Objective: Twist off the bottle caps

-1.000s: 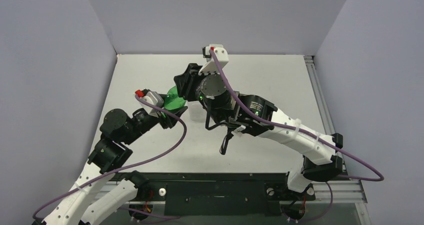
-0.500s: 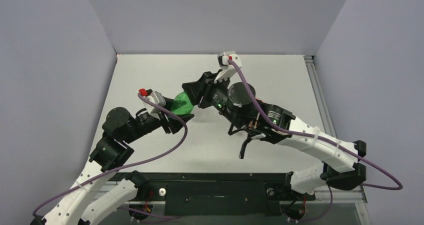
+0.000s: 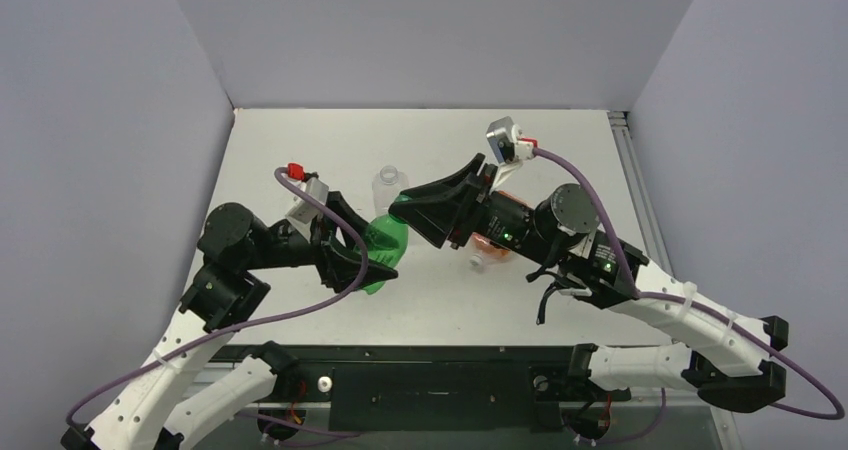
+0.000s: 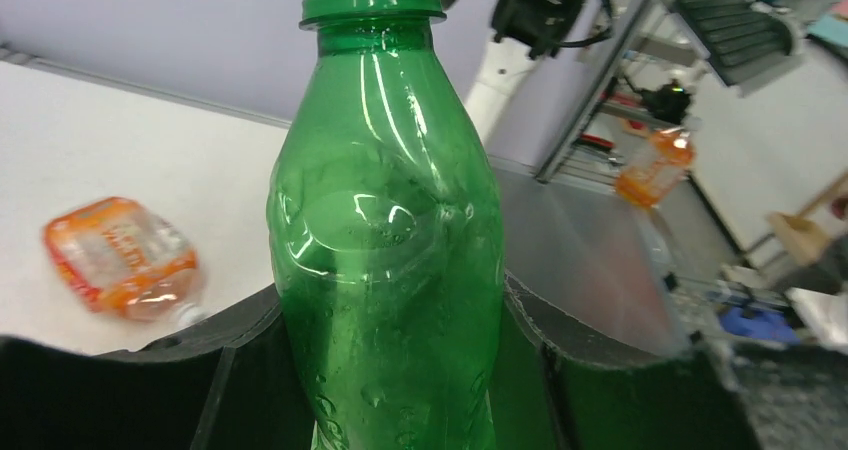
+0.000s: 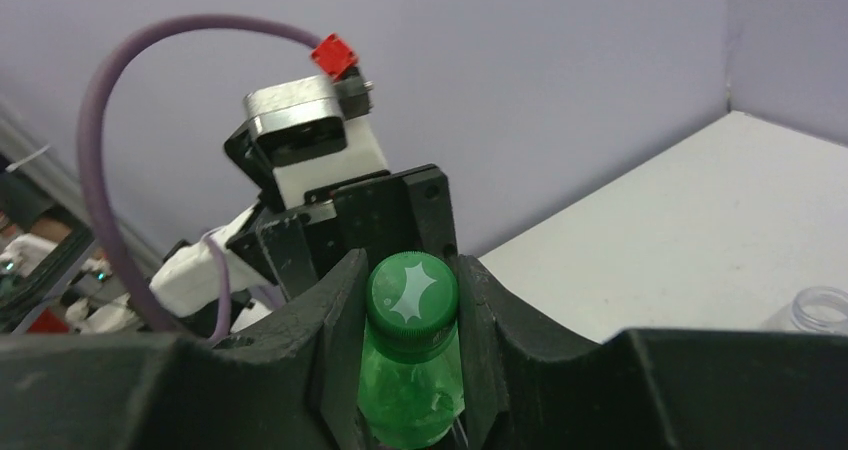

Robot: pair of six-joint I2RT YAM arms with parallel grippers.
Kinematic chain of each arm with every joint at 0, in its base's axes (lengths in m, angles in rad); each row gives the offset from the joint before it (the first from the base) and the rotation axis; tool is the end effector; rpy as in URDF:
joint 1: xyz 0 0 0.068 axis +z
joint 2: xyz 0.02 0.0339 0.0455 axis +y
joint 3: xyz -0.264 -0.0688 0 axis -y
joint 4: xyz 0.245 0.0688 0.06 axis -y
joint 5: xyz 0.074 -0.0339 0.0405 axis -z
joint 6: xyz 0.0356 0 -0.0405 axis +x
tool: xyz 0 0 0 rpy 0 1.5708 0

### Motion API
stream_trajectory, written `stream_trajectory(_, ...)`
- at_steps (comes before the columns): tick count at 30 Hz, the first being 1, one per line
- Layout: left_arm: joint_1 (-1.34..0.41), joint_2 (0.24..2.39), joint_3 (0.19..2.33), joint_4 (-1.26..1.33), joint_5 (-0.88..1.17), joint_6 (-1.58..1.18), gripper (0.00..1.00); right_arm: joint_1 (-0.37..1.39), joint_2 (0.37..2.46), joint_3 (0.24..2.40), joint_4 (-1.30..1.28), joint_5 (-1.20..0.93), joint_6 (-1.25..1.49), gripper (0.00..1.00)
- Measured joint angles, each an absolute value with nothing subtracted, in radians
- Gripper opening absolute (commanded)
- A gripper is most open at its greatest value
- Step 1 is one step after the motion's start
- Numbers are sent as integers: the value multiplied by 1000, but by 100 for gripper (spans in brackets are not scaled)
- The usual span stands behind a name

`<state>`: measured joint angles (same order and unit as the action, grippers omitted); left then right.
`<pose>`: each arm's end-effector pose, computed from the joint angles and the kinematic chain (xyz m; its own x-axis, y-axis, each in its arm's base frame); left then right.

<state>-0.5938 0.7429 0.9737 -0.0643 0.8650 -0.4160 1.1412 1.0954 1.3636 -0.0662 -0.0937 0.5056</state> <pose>0.1059 -0.1042 0.4226 -0.2724 -0.1324 -0.9530 0.9565 0.0701 -0.2831 0.0914 0.2075 0.4930 -0.3838 0.3201 -0.8662 -0.8658 0.2015 0.4581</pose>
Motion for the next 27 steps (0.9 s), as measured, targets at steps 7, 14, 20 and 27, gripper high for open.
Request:
stream_trajectory(7,-591,777,996,35,1070,-597,0,1119,1058,1350,-41,-295,479,0)
stream_trajectory(14,-586,795,1014,81,1188,-720,0,1112,1056,1364,-50,-416,430,0)
stream_trajectory(20,-585,809,1073,55,1203,-723,0,1112,1073,1430,-96,-436,380,40)
stream_trajectory(27,-566,765,1129,-88,1007,-494,0,1073,1074,1487,-229,-338,350,83)
